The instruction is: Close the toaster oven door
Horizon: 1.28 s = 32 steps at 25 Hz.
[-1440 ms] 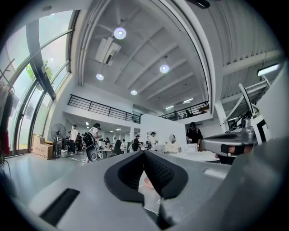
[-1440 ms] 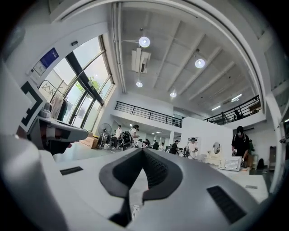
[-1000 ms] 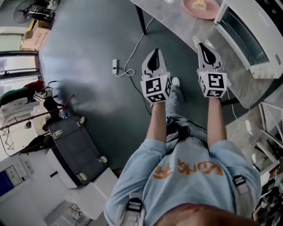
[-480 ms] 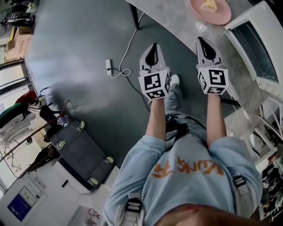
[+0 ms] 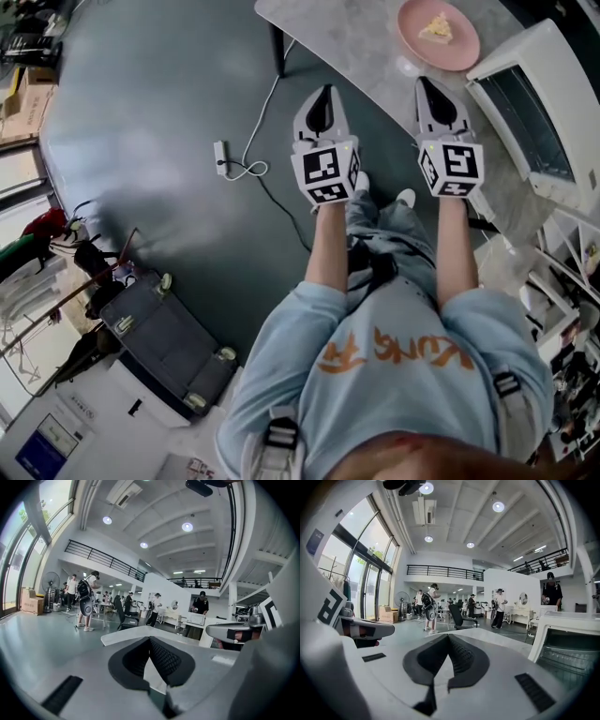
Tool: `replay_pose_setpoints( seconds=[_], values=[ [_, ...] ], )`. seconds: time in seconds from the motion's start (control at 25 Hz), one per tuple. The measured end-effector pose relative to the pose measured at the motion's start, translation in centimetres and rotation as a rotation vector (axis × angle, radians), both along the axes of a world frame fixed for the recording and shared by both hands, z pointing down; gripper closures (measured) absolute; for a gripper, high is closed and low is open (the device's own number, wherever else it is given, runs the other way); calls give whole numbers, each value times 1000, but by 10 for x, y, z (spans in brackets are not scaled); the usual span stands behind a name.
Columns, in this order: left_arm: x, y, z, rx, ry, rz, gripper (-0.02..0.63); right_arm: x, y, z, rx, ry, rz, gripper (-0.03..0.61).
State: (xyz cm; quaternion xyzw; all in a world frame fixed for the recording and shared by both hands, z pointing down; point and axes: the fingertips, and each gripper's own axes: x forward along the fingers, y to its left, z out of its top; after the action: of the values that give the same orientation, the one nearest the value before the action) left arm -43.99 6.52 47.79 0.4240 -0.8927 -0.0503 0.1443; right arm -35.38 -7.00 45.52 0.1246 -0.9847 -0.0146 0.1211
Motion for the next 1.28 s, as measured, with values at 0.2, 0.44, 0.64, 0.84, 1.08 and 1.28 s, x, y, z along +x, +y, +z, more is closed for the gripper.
replay_pose_setpoints(
  seconds=[0.2, 0.44, 0.64, 0.84, 1.08, 1.28],
  values=[
    [3, -22, -3, -10, -13, 57, 612, 18, -23, 1, -9, -5, 69, 580],
    [37, -72, -3, -29, -15, 210, 611, 68, -59, 3, -29, -5, 219, 580],
    [78, -127, 7, -53, -9, 358, 612, 122, -96, 15, -51, 4, 356, 580],
    [138, -169, 25, -96, -6, 524, 611, 193, -124, 33, -89, 22, 508, 580],
    [198, -193, 60, -172, -10, 722, 611, 256, -127, 69, -139, 70, 631, 580],
    [224, -194, 89, -256, -57, 862, 612, 291, -115, 98, -177, 114, 670, 580]
  ],
)
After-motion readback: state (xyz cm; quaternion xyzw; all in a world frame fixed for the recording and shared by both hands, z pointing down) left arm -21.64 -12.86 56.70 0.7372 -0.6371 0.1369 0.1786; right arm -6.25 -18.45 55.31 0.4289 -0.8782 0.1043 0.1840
